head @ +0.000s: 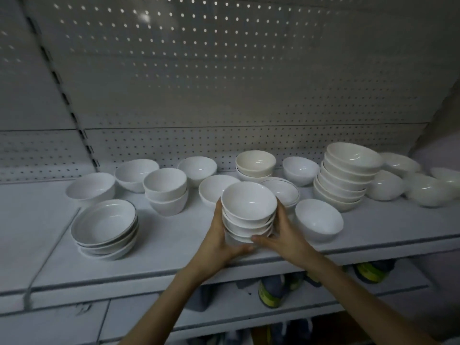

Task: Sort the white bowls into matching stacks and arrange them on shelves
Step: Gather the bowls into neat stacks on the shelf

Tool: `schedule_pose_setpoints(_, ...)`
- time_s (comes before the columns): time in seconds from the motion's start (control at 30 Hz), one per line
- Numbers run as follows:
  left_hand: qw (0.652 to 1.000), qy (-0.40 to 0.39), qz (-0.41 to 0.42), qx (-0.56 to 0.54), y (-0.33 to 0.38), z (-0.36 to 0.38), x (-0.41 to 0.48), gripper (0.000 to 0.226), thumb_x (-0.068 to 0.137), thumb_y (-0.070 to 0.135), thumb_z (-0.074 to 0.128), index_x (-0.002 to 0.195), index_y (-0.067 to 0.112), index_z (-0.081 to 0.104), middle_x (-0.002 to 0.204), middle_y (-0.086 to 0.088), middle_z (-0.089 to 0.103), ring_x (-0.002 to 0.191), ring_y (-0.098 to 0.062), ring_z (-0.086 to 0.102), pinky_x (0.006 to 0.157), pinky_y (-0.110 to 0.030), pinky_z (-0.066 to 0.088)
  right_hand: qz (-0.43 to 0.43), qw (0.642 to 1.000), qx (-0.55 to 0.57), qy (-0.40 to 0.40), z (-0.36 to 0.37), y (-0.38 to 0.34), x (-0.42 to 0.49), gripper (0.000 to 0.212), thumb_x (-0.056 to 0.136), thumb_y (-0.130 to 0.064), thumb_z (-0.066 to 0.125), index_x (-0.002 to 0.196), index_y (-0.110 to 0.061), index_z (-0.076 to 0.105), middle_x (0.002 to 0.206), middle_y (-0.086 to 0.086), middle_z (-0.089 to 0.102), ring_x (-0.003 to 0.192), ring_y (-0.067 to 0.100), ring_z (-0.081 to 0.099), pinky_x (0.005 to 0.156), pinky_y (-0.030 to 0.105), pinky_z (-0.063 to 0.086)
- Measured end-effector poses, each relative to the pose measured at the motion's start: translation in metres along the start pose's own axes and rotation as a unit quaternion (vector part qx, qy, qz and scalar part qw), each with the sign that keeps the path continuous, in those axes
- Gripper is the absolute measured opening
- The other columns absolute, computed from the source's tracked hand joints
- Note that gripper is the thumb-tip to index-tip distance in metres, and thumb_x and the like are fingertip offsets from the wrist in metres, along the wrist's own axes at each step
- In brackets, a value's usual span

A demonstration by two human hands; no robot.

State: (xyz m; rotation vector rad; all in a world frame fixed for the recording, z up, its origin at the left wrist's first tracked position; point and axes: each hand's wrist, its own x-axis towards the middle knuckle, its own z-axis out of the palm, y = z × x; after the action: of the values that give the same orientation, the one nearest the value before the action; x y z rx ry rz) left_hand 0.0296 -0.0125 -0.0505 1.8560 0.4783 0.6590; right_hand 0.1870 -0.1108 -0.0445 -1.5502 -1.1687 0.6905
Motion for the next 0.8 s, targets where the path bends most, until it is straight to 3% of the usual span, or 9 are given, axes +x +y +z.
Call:
schedule_pose_setpoints(0.07, 1.000, 0.017, -0.001, 0.004, 0.000, 0.003, 0.000, 0.106, 0.067, 0.027, 0.084, 0.142, 0.039, 0.010, 0.147, 0.025, 0.025, 0.135, 0.006, 0.030, 0.107, -0.012, 0.030, 0.004, 1.000, 0.012, -0.005, -0.003, 0.006, 0.002, 0.092, 0.056, -0.041, 0.085, 0.130, -0.041, 0.030, 0.136, -0.027, 0.042, 0.130, 0.001, 0.041, 0.104, 0.026, 0.040)
schedule_pose_setpoints(0.27, 0.998, 0.049, -0.013, 0.027, 0.002, 0.002, 0.001, 0.093, 0.070, 0.021, 0.083, 0.133, 0.046, 0.020, 0.139, 0.026, 0.035, 0.125, 0.011, 0.040, 0.099, -0.007, 0.035, 0.008, 0.999, 0.044, 0.007, -0.003, 0.014, 0.003, 0.100, 0.042, -0.054, 0.088, 0.127, -0.043, 0.037, 0.128, -0.031, 0.051, 0.124, -0.001, 0.047, 0.103, 0.036, 0.043)
schedule_pose_setpoints(0.43, 0.997, 0.064, -0.021, 0.027, 0.002, -0.007, -0.007, 0.093, 0.071, 0.021, 0.083, 0.134, 0.047, 0.020, 0.143, 0.017, 0.038, 0.128, 0.005, 0.041, 0.104, -0.014, 0.036, 0.007, 0.998, 0.057, -0.007, 0.007, 0.010, 0.003, 0.106, 0.042, -0.053, 0.089, 0.132, -0.041, 0.034, 0.130, -0.030, 0.049, 0.125, -0.001, 0.047, 0.102, 0.032, 0.044)
schedule_pose_setpoints(0.6, 0.997, 0.063, -0.034, 0.035, -0.004, -0.029, -0.021, 0.100, 0.070, 0.025, 0.084, 0.143, 0.037, 0.017, 0.143, 0.020, 0.039, 0.128, 0.005, 0.041, 0.106, -0.020, 0.038, 0.006, 0.998, 0.053, -0.017, 0.030, 0.002, 0.005, 0.101, 0.043, -0.054, 0.087, 0.128, -0.047, 0.033, 0.127, -0.034, 0.049, 0.122, -0.005, 0.047, 0.100, 0.029, 0.044)
schedule_pose_setpoints(0.8, 0.995, 0.071, -0.036, 0.054, -0.011, -0.056, -0.036, 0.109, 0.068, 0.029, 0.085, 0.149, 0.030, 0.011, 0.146, 0.019, 0.037, 0.132, 0.002, 0.039, 0.109, -0.028, 0.038, -0.002, 0.998, 0.043, -0.039, 0.058, -0.014, 0.009, 0.091, 0.059, -0.022, 0.083, 0.131, -0.040, 0.031, 0.130, -0.027, 0.047, 0.120, -0.008, 0.047, 0.103, 0.027, 0.043)
